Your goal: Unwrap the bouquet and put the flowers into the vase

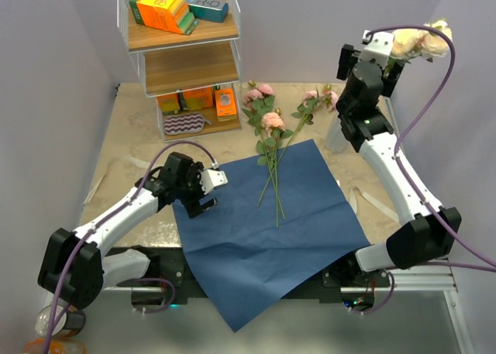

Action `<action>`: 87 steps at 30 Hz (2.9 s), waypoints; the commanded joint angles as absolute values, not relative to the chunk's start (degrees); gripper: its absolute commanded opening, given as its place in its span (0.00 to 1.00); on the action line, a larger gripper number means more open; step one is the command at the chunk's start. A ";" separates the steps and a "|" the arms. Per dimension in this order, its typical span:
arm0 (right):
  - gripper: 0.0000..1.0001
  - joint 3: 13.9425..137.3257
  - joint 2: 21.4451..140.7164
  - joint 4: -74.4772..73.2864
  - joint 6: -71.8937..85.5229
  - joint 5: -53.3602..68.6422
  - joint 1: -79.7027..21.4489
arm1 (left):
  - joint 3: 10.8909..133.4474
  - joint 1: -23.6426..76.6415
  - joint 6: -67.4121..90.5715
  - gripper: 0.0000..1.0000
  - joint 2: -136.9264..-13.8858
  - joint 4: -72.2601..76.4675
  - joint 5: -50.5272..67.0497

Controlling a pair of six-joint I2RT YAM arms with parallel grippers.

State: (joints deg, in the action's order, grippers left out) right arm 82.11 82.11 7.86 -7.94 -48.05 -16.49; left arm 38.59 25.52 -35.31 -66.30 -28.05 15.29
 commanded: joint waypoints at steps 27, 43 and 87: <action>0.99 74.71 65.04 -16.35 -4.82 -44.46 -40.12 | 44.03 25.22 -30.94 1.00 -64.86 -30.06 16.70; 0.99 84.20 92.60 -26.01 2.71 -42.38 -55.38 | 42.98 25.14 -27.86 1.00 -67.41 -26.37 14.33; 0.56 62.84 100.12 -9.49 21.71 -24.26 -39.02 | 40.87 25.14 -31.99 1.00 -68.38 -25.40 13.45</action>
